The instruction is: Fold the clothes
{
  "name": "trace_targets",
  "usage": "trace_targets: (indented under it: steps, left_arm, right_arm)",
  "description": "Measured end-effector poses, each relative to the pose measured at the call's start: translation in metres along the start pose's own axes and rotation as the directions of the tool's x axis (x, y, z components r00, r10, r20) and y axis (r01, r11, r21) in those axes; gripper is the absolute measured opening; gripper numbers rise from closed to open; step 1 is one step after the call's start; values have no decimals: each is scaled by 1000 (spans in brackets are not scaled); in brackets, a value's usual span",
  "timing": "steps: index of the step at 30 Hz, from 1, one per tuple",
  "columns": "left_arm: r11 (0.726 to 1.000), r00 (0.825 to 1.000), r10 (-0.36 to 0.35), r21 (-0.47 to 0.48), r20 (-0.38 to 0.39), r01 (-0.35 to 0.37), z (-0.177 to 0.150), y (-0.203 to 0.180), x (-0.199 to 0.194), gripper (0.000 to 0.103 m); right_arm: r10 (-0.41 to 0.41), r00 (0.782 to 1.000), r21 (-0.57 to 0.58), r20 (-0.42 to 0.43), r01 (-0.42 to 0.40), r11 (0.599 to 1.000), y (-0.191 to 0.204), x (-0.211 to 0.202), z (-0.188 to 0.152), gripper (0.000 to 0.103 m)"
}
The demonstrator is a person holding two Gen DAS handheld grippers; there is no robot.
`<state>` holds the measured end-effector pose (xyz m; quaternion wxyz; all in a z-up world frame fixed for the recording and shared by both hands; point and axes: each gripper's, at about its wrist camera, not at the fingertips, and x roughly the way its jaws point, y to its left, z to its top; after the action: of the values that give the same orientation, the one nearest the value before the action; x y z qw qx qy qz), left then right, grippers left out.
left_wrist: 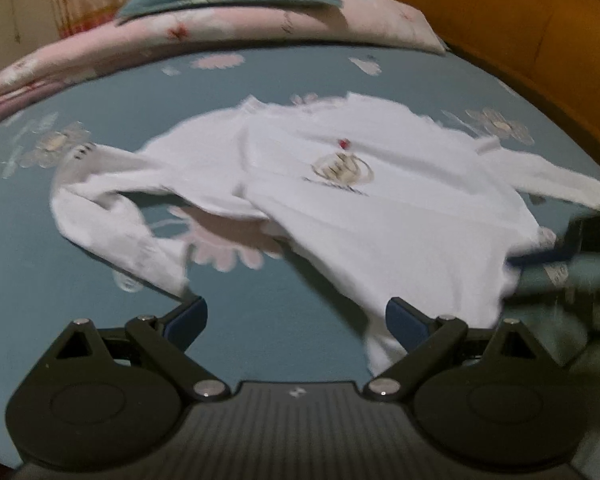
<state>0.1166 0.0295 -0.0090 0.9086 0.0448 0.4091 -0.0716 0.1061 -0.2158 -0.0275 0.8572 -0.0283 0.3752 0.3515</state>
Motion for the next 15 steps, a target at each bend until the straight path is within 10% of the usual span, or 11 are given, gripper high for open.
trace_targets:
  steps: [7,15]
  left_arm:
    - [997,1000,16,-74,-2,-16,16,37,-5,96]
    - [995,998,-58,-86,-27,55,6,40,9,96]
  right_arm:
    - [200,970,-42,-137,-208,977,65,56,0,49]
    - [-104,987,-82,-123,94,992,65,93,4,49]
